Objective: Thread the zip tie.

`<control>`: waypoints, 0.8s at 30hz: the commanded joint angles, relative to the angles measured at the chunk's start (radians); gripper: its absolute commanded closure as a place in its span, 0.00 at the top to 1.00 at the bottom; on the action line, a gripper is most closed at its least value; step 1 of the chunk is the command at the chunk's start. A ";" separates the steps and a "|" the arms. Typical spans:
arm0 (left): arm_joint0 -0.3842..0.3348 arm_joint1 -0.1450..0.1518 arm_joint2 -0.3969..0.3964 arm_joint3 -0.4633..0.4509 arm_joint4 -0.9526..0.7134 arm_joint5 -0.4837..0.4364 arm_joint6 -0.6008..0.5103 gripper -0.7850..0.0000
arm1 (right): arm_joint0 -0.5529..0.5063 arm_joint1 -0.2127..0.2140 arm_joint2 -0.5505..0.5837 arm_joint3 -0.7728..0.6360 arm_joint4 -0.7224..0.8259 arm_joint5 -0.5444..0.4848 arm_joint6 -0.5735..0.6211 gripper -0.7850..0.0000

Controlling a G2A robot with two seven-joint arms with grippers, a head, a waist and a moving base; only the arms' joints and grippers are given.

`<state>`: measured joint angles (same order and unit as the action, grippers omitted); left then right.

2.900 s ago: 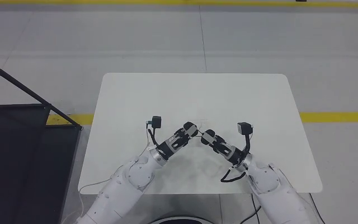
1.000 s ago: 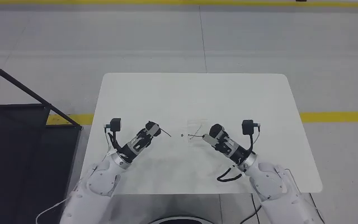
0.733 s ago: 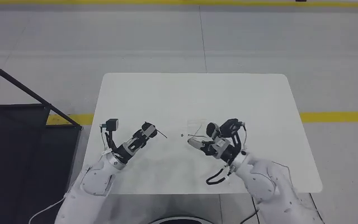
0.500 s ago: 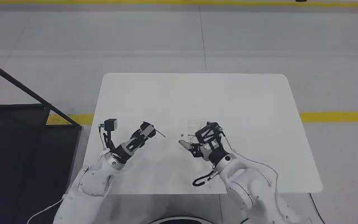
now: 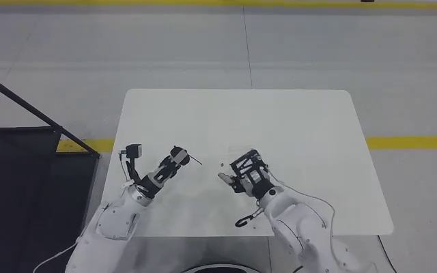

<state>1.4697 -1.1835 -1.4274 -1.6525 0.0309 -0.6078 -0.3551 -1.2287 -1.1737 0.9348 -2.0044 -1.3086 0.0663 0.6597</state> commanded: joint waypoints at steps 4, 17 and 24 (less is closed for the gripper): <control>0.015 0.001 -0.023 -0.007 -0.012 0.017 0.039 0.00 | 0.148 -0.043 -0.122 0.070 -0.075 0.081 0.217 0.76; 0.029 0.004 -0.045 -0.019 -0.022 0.021 0.031 0.00 | 0.393 -0.155 -0.279 0.298 -0.084 0.203 0.513 0.38; 0.025 0.003 -0.041 -0.018 -0.021 0.019 0.038 0.00 | 0.433 -0.191 -0.301 0.364 -0.080 0.196 0.559 0.37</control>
<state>1.4946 -1.1803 -1.4690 -1.6703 0.0093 -0.5888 -0.3174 -0.7976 -1.3614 0.6359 -1.6463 -1.3851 0.2648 1.2153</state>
